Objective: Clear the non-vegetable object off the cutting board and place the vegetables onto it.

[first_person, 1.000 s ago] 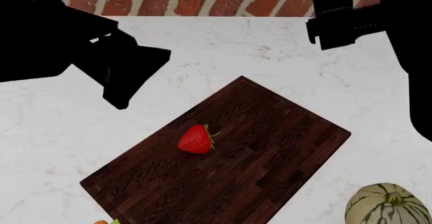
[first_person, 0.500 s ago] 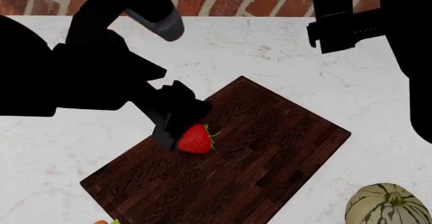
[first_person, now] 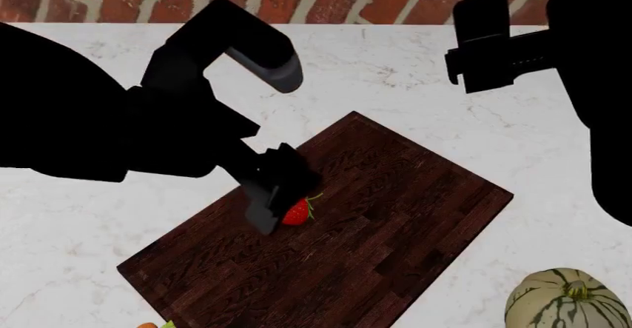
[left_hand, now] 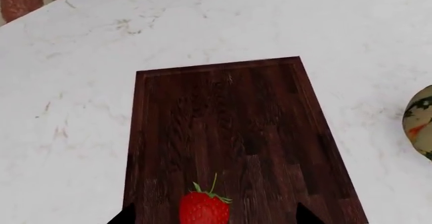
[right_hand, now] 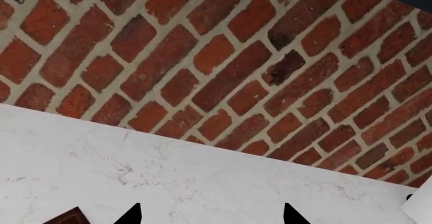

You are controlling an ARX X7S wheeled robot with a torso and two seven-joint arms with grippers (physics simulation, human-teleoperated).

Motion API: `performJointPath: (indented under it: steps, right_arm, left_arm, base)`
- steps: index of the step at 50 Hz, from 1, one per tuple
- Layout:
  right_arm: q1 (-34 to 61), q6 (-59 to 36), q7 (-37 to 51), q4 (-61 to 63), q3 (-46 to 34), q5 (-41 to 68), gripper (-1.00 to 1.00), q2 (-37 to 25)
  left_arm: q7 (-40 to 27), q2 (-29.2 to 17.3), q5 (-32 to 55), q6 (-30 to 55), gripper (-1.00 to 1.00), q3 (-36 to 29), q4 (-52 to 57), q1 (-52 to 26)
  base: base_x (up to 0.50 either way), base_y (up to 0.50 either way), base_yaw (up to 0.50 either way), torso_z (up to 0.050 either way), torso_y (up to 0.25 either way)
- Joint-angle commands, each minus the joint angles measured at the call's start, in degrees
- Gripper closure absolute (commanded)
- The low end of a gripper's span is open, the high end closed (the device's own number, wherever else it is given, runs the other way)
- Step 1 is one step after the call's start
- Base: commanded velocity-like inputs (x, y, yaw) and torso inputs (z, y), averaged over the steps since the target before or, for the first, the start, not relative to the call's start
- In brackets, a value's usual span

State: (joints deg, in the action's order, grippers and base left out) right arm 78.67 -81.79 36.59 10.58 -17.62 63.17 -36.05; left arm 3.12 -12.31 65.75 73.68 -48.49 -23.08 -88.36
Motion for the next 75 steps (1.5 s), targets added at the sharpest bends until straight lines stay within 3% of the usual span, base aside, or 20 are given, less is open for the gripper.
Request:
performJointPath:
  steps: [1,24,75]
  right_arm:
    - [-0.74,0.78,0.20,-0.01,-0.36,0.74,-1.00,-0.32]
    - [-2.21,1.94,0.89,-0.18,-1.01,1.62,-1.00,-0.78]
    - [-3.89,3.49,2.33,0.19,-2.07,3.66,-1.00,-1.47]
  left_arm:
    - [4.50,1.79,-4.07,-4.02,-1.00,-4.30,-4.18,-0.22]
    - [7.72,3.44,-5.88,-7.81,-1.00,-6.90,-8.87,2.51]
    - [7.75,4.05,-7.47,-10.49,-1.00,-10.89,-10.17,7.80]
  base:
    - [0.00,0.00,0.00,0.000,0.000]
    - [0.00,0.00,0.00,0.000,0.000]
    - [0.00,0.00,0.00,0.000,0.000]
